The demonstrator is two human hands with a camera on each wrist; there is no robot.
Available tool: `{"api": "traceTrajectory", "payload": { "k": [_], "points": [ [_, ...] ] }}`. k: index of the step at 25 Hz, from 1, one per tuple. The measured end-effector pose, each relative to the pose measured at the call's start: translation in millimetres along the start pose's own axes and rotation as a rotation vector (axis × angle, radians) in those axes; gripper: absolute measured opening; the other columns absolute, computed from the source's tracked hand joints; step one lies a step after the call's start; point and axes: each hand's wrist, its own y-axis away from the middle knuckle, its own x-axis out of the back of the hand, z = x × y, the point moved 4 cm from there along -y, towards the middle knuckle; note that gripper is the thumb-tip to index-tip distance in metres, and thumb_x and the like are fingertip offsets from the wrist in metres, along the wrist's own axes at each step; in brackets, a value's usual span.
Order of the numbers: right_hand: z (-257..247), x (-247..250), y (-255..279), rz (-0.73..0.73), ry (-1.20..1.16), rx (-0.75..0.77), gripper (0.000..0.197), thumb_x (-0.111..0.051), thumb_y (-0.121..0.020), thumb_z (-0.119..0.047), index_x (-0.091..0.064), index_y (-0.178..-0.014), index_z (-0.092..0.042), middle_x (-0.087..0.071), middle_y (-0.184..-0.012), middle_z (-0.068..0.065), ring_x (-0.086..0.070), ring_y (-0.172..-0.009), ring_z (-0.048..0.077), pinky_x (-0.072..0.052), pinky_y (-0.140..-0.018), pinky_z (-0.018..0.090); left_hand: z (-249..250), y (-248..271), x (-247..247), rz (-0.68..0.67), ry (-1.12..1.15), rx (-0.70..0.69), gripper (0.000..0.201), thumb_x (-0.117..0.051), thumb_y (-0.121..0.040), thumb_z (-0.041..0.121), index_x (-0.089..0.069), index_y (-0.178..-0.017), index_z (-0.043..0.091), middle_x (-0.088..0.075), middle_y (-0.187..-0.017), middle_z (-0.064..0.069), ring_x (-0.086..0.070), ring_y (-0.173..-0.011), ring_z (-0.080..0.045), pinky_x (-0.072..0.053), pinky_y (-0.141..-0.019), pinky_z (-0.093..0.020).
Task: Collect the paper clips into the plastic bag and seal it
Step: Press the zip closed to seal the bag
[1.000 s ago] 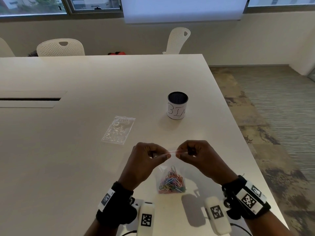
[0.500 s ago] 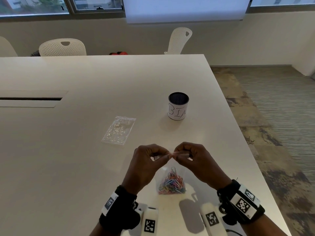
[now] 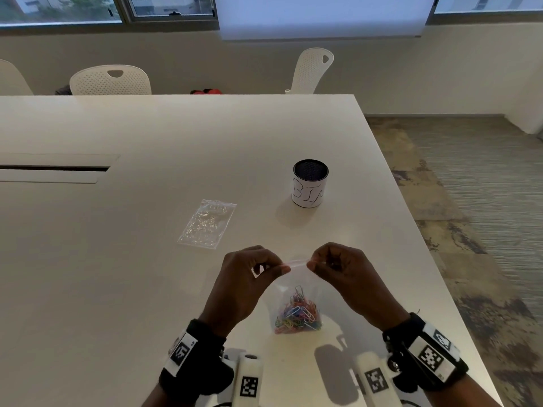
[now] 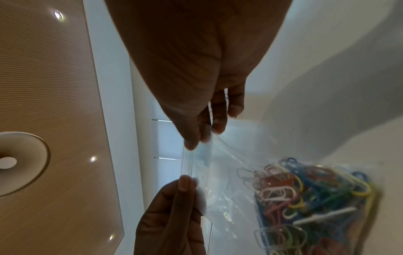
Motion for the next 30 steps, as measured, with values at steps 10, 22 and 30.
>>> {"api": "traceTrajectory", "payload": {
  "k": [10,22,30],
  "points": [
    [-3,7,2,0.057,-0.055,-0.027,0.007,-0.079,-0.089,-0.022,-0.075,-0.085,-0.018,-0.075,-0.079,0.003,-0.066,-0.072,0.013,-0.056,-0.073,0.027,-1,3,11,0.032,-0.009,0.007,0.009,-0.087,-0.082,0.027,-0.082,-0.077,0.021,-0.072,-0.072,0.009,-0.060,-0.069,-0.009,-0.050,-0.065,-0.020],
    [-6,12,2,0.038,-0.062,-0.013,0.001,-0.076,-0.089,-0.010,-0.076,-0.090,-0.011,-0.077,-0.086,0.008,-0.072,-0.078,0.019,-0.061,-0.080,0.028,-3,6,16,0.047,0.023,0.009,0.004,-0.085,-0.085,0.024,-0.084,-0.089,0.026,-0.072,-0.076,0.013,-0.063,-0.072,-0.012,-0.050,-0.067,-0.020],
    [-22,11,1,0.069,0.231,0.122,0.007,-0.072,-0.095,-0.021,-0.073,-0.088,-0.020,-0.075,-0.088,-0.014,-0.069,-0.083,0.009,-0.056,-0.080,0.023,1,1,16,0.071,0.010,-0.002,0.009,-0.082,-0.088,0.016,-0.080,-0.083,0.022,-0.070,-0.082,0.015,-0.063,-0.077,-0.008,-0.044,-0.068,-0.015]
  ]
}}
